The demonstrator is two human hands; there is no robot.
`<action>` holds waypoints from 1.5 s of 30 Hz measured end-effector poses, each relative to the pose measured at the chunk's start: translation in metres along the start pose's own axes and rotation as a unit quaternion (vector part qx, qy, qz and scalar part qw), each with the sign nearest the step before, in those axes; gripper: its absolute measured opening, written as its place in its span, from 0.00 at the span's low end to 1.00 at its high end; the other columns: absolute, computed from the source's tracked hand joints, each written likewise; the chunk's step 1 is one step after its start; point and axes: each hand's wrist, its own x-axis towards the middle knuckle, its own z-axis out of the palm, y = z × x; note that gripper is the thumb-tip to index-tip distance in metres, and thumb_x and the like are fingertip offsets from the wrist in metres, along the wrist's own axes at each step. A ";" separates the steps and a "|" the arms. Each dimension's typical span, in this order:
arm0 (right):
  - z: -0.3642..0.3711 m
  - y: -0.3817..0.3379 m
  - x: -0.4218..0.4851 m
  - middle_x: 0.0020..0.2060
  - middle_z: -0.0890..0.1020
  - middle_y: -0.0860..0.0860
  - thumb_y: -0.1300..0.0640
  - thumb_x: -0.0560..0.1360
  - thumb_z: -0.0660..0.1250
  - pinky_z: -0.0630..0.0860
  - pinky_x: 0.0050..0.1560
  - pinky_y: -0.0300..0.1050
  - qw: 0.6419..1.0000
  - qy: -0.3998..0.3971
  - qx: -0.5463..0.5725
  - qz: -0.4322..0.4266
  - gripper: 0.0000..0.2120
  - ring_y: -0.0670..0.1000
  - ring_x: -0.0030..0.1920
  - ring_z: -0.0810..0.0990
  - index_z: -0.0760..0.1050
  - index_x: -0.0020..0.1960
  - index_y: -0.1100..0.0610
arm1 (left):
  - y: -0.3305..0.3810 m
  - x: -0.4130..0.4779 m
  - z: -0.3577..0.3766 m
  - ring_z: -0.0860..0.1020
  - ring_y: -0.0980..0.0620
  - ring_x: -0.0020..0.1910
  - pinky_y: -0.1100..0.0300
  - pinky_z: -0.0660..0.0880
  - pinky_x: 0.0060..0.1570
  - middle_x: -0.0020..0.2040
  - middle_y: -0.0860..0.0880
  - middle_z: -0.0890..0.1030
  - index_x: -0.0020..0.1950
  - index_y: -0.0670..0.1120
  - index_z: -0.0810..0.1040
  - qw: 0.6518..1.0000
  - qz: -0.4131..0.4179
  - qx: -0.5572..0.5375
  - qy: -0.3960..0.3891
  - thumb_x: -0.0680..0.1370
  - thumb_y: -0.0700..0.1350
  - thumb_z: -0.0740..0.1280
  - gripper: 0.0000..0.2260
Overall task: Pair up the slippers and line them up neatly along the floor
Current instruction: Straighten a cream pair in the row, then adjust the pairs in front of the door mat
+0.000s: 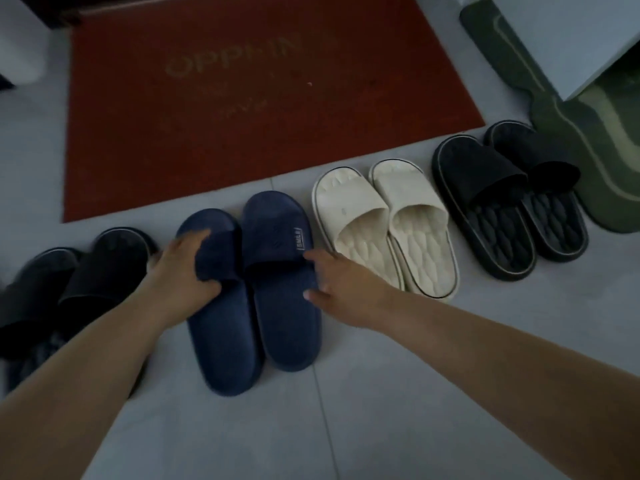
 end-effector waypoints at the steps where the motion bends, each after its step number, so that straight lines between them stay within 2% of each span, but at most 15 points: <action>1: 0.008 -0.005 0.006 0.67 0.68 0.58 0.53 0.76 0.63 0.70 0.59 0.47 1.000 0.003 0.002 0.020 0.29 0.57 0.63 0.72 0.55 0.73 0.55 | -0.011 -0.002 0.002 0.66 0.40 0.70 0.44 0.66 0.68 0.73 0.41 0.65 0.73 0.46 0.60 0.999 -0.032 -0.019 -0.034 0.60 0.51 0.67 0.42; 3: 0.013 -0.011 0.018 0.71 0.63 0.60 0.53 0.76 0.63 0.70 0.60 0.51 0.998 0.044 0.006 0.050 0.34 0.59 0.65 0.70 0.48 0.75 0.55 | -0.023 -0.006 0.008 0.60 0.43 0.74 0.49 0.64 0.70 0.76 0.43 0.56 0.75 0.48 0.54 0.993 -0.062 -0.086 -0.056 0.64 0.45 0.71 0.43; 5: 0.012 -0.011 0.031 0.72 0.60 0.60 0.53 0.77 0.61 0.69 0.62 0.52 0.996 0.059 -0.013 0.061 0.34 0.61 0.67 0.69 0.44 0.76 0.53 | -0.031 -0.004 0.014 0.62 0.43 0.73 0.51 0.64 0.69 0.75 0.41 0.59 0.75 0.47 0.56 0.992 -0.050 -0.116 -0.001 0.69 0.37 0.72 0.39; 8: 0.009 -0.011 0.043 0.70 0.63 0.59 0.56 0.79 0.59 0.69 0.61 0.51 0.997 0.059 -0.036 0.044 0.29 0.61 0.65 0.70 0.49 0.76 0.52 | -0.038 0.005 0.010 0.69 0.43 0.68 0.51 0.67 0.65 0.71 0.42 0.68 0.73 0.48 0.62 0.984 -0.042 -0.163 0.063 0.71 0.38 0.71 0.32; 14: 0.011 -0.012 0.054 0.69 0.64 0.59 0.57 0.78 0.59 0.70 0.58 0.49 0.996 0.069 -0.053 0.028 0.29 0.60 0.65 0.70 0.50 0.76 0.52 | -0.039 0.019 -0.001 0.69 0.44 0.68 0.53 0.67 0.65 0.71 0.43 0.69 0.72 0.49 0.63 0.985 -0.038 -0.146 0.086 0.73 0.40 0.69 0.29; 21: -0.012 -0.008 0.068 0.57 0.75 0.59 0.60 0.72 0.65 0.76 0.53 0.55 0.992 0.044 -0.120 -0.002 0.27 0.62 0.56 0.77 0.61 0.69 0.55 | -0.019 0.015 0.002 0.64 0.45 0.73 0.58 0.62 0.69 0.75 0.44 0.62 0.74 0.47 0.61 0.989 -0.082 -0.115 0.038 0.77 0.43 0.65 0.26; 30: 0.000 -0.013 0.064 0.62 0.73 0.58 0.63 0.74 0.62 0.74 0.50 0.50 0.984 0.077 -0.157 0.020 0.30 0.61 0.57 0.76 0.56 0.73 0.54 | -0.034 0.020 0.003 0.66 0.44 0.71 0.55 0.64 0.68 0.74 0.44 0.63 0.74 0.49 0.60 0.988 -0.051 -0.144 0.026 0.77 0.44 0.65 0.27; 34: 0.009 -0.022 0.060 0.60 0.76 0.61 0.62 0.73 0.62 0.75 0.55 0.54 0.986 0.098 -0.121 0.059 0.31 0.63 0.56 0.77 0.56 0.73 0.54 | -0.050 0.012 -0.007 0.67 0.45 0.70 0.54 0.65 0.70 0.73 0.45 0.64 0.75 0.49 0.56 0.989 0.003 -0.150 -0.012 0.73 0.43 0.69 0.34; 36: 0.010 -0.039 0.052 0.62 0.73 0.62 0.60 0.72 0.64 0.75 0.56 0.56 0.978 0.097 -0.158 0.096 0.33 0.64 0.58 0.76 0.54 0.73 0.54 | -0.066 0.001 -0.020 0.68 0.44 0.69 0.50 0.67 0.69 0.73 0.46 0.64 0.76 0.49 0.53 0.991 0.040 -0.122 -0.045 0.72 0.45 0.71 0.38; 38: 0.013 -0.070 0.037 0.66 0.66 0.63 0.57 0.72 0.66 0.72 0.60 0.55 0.967 0.074 -0.216 0.114 0.36 0.64 0.63 0.70 0.51 0.74 0.57 | -0.091 -0.014 -0.037 0.68 0.45 0.69 0.54 0.68 0.67 0.73 0.47 0.64 0.75 0.48 0.53 0.990 0.070 -0.094 -0.074 0.73 0.43 0.70 0.36; 39: 0.014 -0.090 0.029 0.68 0.64 0.62 0.55 0.72 0.67 0.69 0.63 0.54 0.965 0.057 -0.236 0.097 0.37 0.63 0.66 0.67 0.51 0.74 0.57 | -0.108 -0.021 -0.048 0.69 0.45 0.69 0.56 0.67 0.66 0.73 0.47 0.64 0.75 0.48 0.52 0.989 0.080 -0.084 -0.090 0.74 0.43 0.69 0.36; 42: 0.024 -0.164 0.009 0.73 0.59 0.54 0.51 0.73 0.66 0.65 0.68 0.50 0.971 -0.013 -0.238 -0.012 0.34 0.56 0.72 0.60 0.53 0.74 0.52 | -0.176 -0.039 -0.091 0.71 0.48 0.64 0.61 0.68 0.60 0.71 0.46 0.67 0.75 0.48 0.53 0.988 0.093 -0.055 -0.112 0.73 0.40 0.69 0.35; 45: 0.039 -0.237 0.005 0.70 0.62 0.47 0.49 0.75 0.64 0.67 0.67 0.45 0.956 -0.117 -0.263 -0.052 0.29 0.51 0.69 0.64 0.56 0.73 0.47 | -0.242 -0.047 -0.130 0.73 0.51 0.55 0.62 0.70 0.55 0.66 0.46 0.72 0.73 0.48 0.59 0.991 0.099 -0.026 -0.082 0.72 0.40 0.71 0.33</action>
